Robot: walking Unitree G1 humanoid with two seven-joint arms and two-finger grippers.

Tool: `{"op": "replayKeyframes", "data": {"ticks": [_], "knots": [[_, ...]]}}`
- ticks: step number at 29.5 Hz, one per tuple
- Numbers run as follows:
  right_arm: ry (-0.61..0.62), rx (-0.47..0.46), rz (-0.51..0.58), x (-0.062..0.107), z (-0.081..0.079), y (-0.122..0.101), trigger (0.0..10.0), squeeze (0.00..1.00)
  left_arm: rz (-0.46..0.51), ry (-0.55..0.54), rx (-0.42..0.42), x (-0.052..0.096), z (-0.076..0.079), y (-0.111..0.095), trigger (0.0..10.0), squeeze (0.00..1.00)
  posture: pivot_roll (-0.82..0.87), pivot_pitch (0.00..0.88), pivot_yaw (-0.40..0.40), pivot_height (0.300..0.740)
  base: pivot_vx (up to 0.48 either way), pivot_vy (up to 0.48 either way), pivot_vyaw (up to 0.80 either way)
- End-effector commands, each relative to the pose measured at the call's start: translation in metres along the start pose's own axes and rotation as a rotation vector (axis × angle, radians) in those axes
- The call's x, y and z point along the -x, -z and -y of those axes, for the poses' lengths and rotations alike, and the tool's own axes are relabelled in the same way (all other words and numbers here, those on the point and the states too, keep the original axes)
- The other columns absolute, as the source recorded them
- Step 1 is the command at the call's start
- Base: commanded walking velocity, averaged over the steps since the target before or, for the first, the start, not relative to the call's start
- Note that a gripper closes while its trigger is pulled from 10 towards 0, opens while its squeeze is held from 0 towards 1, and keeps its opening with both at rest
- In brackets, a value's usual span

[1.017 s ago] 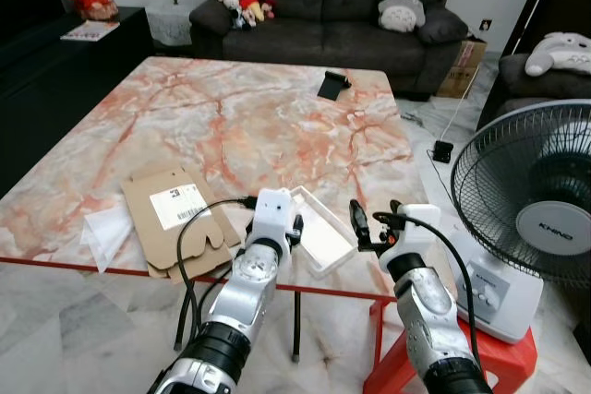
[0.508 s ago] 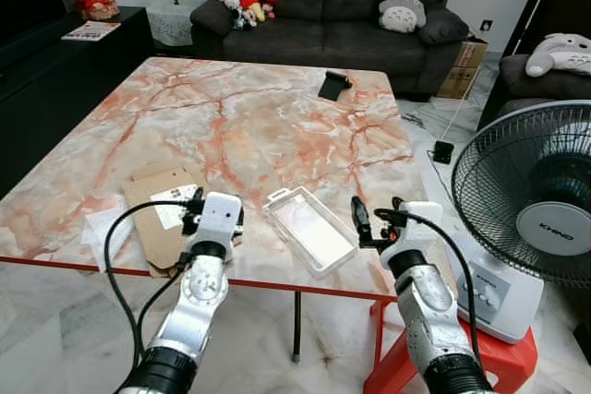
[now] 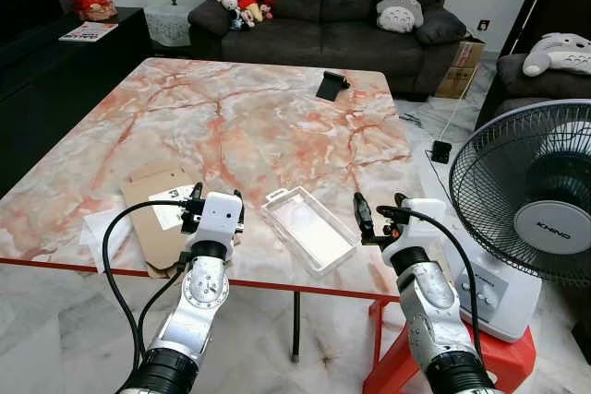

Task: Picking trash to rubbish bin

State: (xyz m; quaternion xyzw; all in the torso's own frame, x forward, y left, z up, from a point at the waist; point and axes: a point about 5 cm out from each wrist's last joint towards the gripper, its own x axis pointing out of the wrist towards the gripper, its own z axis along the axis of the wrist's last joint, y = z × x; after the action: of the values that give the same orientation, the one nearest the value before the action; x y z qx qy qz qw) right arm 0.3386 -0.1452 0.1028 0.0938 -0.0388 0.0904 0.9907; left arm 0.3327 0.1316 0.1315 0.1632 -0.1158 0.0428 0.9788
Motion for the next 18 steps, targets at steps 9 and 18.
{"op": "replayKeyframes", "data": {"ticks": [9, 18], "knots": [[-0.014, 0.024, 0.012, -0.0044, -0.0025, -0.0048, 10.0, 0.00, -0.032, -0.035, 0.025, -0.0035, -0.0031, 0.0008, 10.0, 0.00, -0.08, 0.033, -0.069, 0.740, 0.000, 0.000, 0.00], [0.005, 0.000, 0.013, -0.0037, -0.0007, -0.0041, 10.0, 0.00, -0.039, -0.043, 0.042, -0.0062, -0.0031, -0.0003, 10.0, 0.00, -0.08, 0.033, -0.069, 0.740, 0.000, 0.000, 0.40]]}}
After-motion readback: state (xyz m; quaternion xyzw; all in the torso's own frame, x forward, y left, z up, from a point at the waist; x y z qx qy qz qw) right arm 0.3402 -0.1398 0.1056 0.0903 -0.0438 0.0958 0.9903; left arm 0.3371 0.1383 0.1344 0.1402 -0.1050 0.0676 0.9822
